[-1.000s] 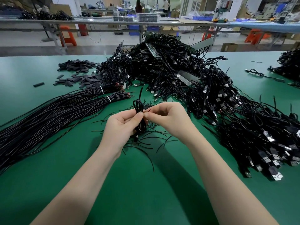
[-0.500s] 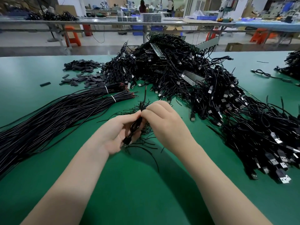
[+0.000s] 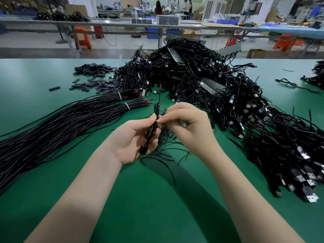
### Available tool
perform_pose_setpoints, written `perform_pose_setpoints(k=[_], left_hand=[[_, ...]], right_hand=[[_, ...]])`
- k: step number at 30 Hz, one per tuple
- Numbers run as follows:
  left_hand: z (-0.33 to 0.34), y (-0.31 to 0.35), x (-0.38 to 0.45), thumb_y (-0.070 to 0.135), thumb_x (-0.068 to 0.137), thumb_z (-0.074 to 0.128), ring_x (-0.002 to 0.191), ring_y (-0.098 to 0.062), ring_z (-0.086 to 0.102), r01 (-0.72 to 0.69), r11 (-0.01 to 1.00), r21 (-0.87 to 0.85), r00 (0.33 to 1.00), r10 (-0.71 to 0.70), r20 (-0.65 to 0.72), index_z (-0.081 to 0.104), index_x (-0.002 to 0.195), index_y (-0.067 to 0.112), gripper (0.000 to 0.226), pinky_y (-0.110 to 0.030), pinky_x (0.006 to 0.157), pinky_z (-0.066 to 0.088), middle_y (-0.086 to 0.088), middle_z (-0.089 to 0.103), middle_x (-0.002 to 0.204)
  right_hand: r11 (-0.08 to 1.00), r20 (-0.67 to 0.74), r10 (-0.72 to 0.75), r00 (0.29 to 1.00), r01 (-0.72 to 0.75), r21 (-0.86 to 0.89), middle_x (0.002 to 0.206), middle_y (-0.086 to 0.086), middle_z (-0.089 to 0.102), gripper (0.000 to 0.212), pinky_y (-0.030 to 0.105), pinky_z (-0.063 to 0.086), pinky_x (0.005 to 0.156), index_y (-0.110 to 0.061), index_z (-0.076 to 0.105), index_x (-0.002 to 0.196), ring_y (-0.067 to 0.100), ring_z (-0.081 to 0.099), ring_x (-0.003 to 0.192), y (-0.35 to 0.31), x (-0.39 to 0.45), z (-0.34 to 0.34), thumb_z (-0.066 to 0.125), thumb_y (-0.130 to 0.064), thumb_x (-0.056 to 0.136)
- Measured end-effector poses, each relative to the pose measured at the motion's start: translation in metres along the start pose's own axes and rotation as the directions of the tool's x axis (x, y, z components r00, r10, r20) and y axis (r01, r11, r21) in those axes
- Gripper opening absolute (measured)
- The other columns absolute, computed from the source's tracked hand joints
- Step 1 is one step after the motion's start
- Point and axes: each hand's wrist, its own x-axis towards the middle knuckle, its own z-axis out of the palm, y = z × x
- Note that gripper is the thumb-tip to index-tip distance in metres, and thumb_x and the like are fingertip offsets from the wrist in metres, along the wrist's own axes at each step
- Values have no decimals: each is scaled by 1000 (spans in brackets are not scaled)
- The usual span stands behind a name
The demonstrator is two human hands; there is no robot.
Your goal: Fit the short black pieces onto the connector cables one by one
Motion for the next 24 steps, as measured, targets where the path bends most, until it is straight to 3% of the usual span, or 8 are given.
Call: perform_pose_setpoints(k=[3, 9, 11, 13, 15, 19, 23, 24], left_hand=[[-1, -1, -1, 24, 74, 66, 55, -6, 62, -65, 998, 28, 997, 63, 50, 77, 70, 19, 13, -22, 52, 54, 5, 65, 69], [-1, -3, -1, 21, 79, 62, 61, -8, 66, -224, 969, 106, 972, 213, 101, 78, 76, 22, 17, -21, 57, 56, 4, 68, 75], [0, -2, 0, 23, 78, 64, 67, -8, 69, -307, 933, 187, 952, 301, 59, 79, 79, 23, 15, -20, 61, 56, 3, 73, 81], [0, -2, 0, 27, 77, 66, 77, -7, 71, -379, 875, 302, 920, 391, 21, 79, 82, 27, 14, -17, 61, 54, 3, 76, 87], [3, -4, 0, 32, 77, 66, 81, -5, 71, -411, 821, 396, 899, 437, 28, 79, 86, 31, 16, -14, 62, 51, 5, 76, 88], [7, -9, 3, 34, 77, 70, 84, -5, 68, -467, 723, 509, 845, 534, 18, 77, 93, 29, 18, -14, 69, 50, 6, 76, 94], [5, -10, 6, 22, 84, 74, 94, -5, 70, -558, 556, 616, 741, 668, 67, 78, 93, 31, 13, -15, 81, 51, 8, 76, 97], [5, -9, 5, 24, 83, 74, 94, -5, 70, -567, 540, 622, 732, 677, 80, 78, 92, 34, 14, -15, 81, 50, 9, 76, 97]], right_hand=[[907, 61, 211, 976, -219, 359, 76, -1, 66, 15, 18, 48, 70, -8, 67, 81, 8, 62, 73, -2, 0, 1, 67, 6, 84], [695, 124, 462, 878, -445, 565, 77, 0, 66, 16, 25, 51, 74, -17, 63, 90, 11, 63, 75, 3, -3, 8, 72, -6, 83], [626, 147, 581, 800, -555, 547, 78, 0, 72, 7, 21, 50, 62, -20, 68, 89, 10, 67, 73, 2, -3, 10, 73, -19, 84], [591, 190, 671, 716, -672, 446, 79, -3, 74, 14, 17, 44, 52, -23, 75, 81, 6, 66, 70, 0, -3, 9, 72, -37, 84], [575, 221, 692, 687, -710, 406, 77, -5, 73, 18, 17, 43, 51, -25, 78, 77, 5, 63, 66, -1, -2, 6, 75, -43, 78], [505, 251, 715, 652, -731, 460, 71, -5, 70, 27, 16, 46, 52, -18, 78, 80, 4, 61, 62, -5, 1, -3, 79, -39, 62], [453, 321, 706, 631, -751, 480, 69, -2, 70, 3, 16, 51, 55, -15, 74, 76, 6, 62, 60, -7, 3, -8, 75, -18, 78], [455, 323, 698, 638, -745, 488, 68, -2, 69, 6, 16, 52, 57, -15, 74, 75, 7, 63, 60, -7, 2, -9, 73, -14, 80]])
